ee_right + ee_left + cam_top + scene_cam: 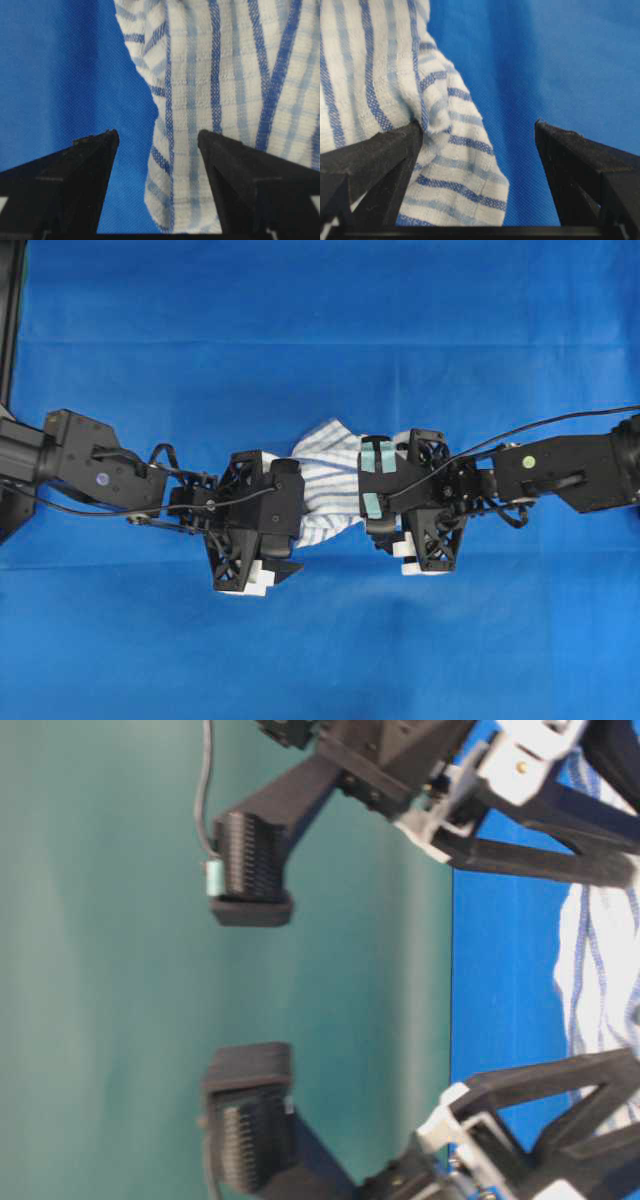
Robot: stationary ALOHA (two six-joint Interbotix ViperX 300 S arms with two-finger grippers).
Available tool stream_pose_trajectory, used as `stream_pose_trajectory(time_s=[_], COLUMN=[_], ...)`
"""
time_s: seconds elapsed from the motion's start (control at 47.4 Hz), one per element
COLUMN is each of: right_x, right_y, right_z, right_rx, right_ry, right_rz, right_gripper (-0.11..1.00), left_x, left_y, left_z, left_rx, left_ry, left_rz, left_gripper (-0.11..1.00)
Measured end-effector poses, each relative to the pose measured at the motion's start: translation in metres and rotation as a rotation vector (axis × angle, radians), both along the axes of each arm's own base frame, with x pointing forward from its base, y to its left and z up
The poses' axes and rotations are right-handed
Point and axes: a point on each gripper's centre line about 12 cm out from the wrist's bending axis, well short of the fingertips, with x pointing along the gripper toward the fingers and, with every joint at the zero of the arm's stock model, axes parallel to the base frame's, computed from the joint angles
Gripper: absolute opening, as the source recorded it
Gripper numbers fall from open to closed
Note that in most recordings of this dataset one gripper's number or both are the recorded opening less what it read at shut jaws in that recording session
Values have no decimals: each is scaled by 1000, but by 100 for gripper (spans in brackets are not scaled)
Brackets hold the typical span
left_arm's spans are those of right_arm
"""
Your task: Lift the towel with both arms.
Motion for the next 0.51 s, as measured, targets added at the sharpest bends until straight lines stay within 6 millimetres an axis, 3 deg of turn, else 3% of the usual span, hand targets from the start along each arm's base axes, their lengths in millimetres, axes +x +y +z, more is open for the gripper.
stream_pose_trajectory(time_s=[0.379, 0.506], right_x=[0, 0], right_y=[0, 0], right_z=[-24, -24], right_rx=[1, 0], right_ry=[12, 12], right_rz=[0, 1], right_gripper=[67, 65], left_x=[1, 2], left_y=[0, 2], left_z=[-25, -26], left_rx=[2, 2], left_ry=[43, 45], left_rz=[6, 12], left_gripper=[85, 74])
